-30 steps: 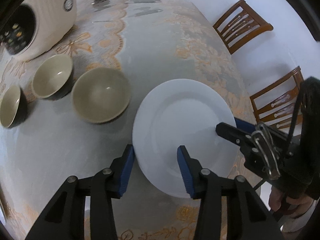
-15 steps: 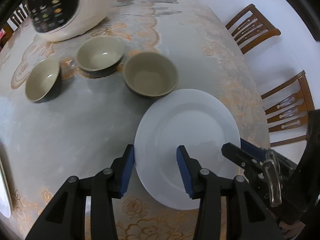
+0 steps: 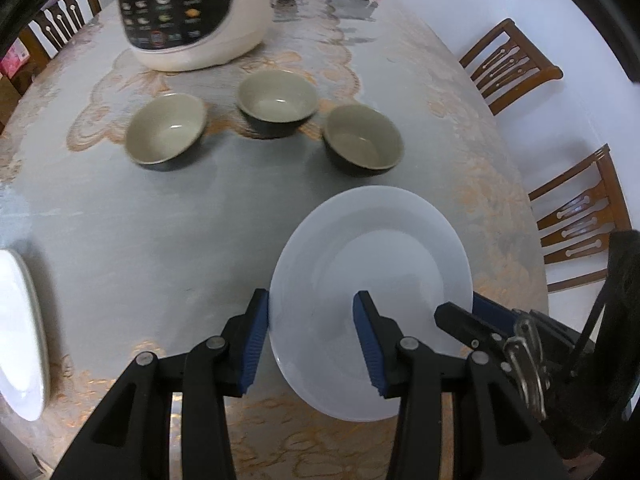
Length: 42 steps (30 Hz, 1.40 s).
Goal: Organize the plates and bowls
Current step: 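Carry the held white plate toward the stacked plates with both tools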
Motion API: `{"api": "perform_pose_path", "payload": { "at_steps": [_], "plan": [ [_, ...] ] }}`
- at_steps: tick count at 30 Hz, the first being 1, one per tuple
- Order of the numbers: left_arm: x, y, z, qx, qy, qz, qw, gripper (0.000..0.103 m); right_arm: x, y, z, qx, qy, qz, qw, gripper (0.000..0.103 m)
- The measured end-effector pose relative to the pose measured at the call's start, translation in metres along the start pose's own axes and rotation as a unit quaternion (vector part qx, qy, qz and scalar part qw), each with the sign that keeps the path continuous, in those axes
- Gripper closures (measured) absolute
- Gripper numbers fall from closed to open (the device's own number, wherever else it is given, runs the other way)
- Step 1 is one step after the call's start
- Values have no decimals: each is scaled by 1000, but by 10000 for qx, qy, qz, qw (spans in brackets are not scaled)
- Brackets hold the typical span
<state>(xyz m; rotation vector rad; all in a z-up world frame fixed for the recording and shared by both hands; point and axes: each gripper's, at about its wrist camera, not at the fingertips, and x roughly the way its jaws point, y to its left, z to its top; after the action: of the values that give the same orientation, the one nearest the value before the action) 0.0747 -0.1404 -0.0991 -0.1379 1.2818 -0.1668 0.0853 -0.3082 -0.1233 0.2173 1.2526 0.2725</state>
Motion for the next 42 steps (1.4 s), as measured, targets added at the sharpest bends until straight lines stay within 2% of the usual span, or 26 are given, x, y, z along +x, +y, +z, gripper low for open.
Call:
{"api": "perform_pose_path", "payload": {
  "at_steps": [22,42],
  "plan": [
    [-59,97,-23,-470,-400,100,9980,58,5,99,-10,-327,-13,155,9993,66],
    [-91,196,-39,-967,-586,271,9932,58,35,201,-19,-710,131,300,9969,66]
  ]
}}
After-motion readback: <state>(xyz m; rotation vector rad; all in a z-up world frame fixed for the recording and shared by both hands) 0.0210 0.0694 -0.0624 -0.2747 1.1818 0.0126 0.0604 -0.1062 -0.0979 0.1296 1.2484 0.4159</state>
